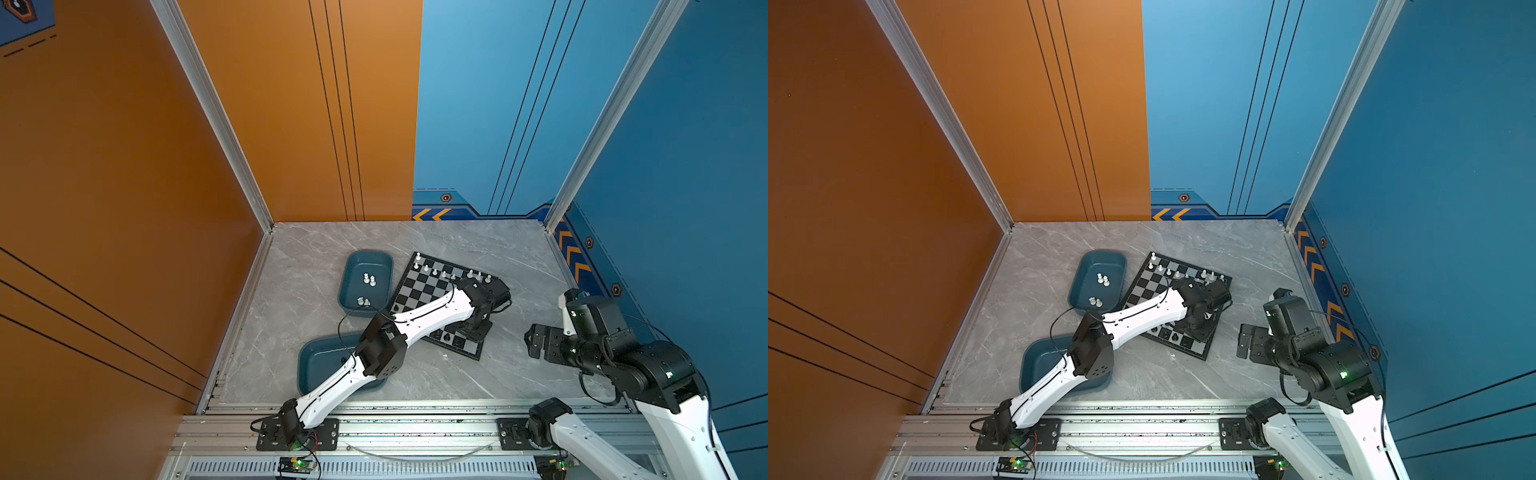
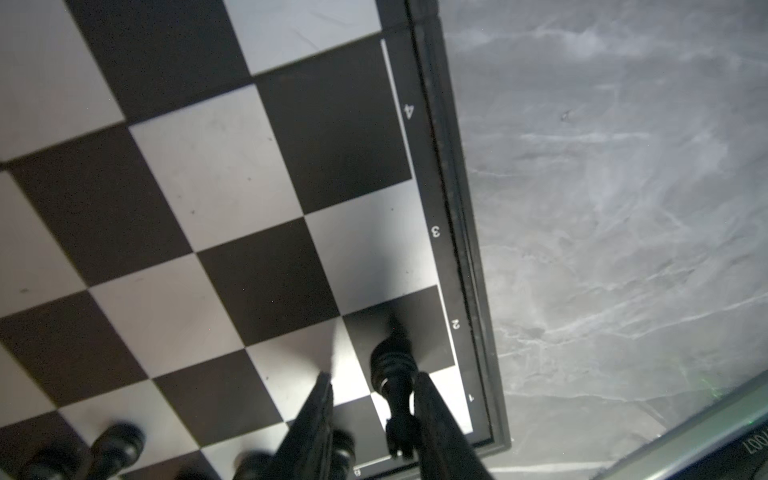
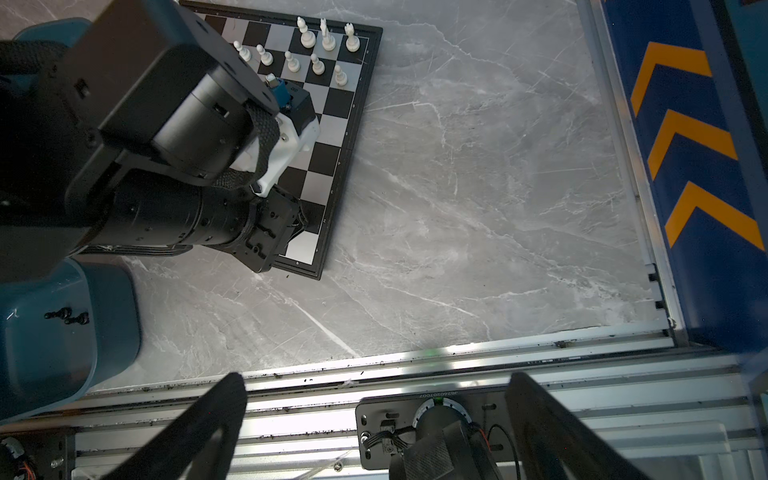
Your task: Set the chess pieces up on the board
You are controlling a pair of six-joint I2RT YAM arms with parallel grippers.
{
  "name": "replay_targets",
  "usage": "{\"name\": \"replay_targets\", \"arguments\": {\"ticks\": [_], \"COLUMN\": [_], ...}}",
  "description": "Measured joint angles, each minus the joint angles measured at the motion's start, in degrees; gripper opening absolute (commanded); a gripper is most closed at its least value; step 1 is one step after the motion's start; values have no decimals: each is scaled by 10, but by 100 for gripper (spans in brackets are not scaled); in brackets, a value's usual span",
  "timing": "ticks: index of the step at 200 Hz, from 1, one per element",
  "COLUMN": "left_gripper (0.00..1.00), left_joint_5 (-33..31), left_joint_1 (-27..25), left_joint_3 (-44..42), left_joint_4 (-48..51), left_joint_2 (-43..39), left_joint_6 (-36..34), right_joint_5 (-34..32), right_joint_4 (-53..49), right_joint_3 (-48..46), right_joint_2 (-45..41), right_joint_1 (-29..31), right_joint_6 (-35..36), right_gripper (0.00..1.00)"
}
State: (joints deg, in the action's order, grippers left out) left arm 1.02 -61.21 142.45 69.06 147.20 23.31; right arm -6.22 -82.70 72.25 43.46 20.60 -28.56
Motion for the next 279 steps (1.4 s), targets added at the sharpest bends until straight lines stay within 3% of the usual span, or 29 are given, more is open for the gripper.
{"name": "replay_targets", "arguments": {"ticks": [118, 279], "left_gripper": [14, 12], "left_joint_5": [3, 3], "left_joint_1": [-2, -30], "left_joint_3": [14, -40], "left_joint_4": [0, -3], "left_joint_2": [2, -26], "left_joint_6": [-10, -8], "right_joint_5": [0, 2], "right_joint_4": [0, -2], "right_joint_3": [0, 0], "right_joint_2": [0, -17], "right_joint_1": [0, 0], "right_joint_6": [0, 0], "right_gripper": [100, 100]}}
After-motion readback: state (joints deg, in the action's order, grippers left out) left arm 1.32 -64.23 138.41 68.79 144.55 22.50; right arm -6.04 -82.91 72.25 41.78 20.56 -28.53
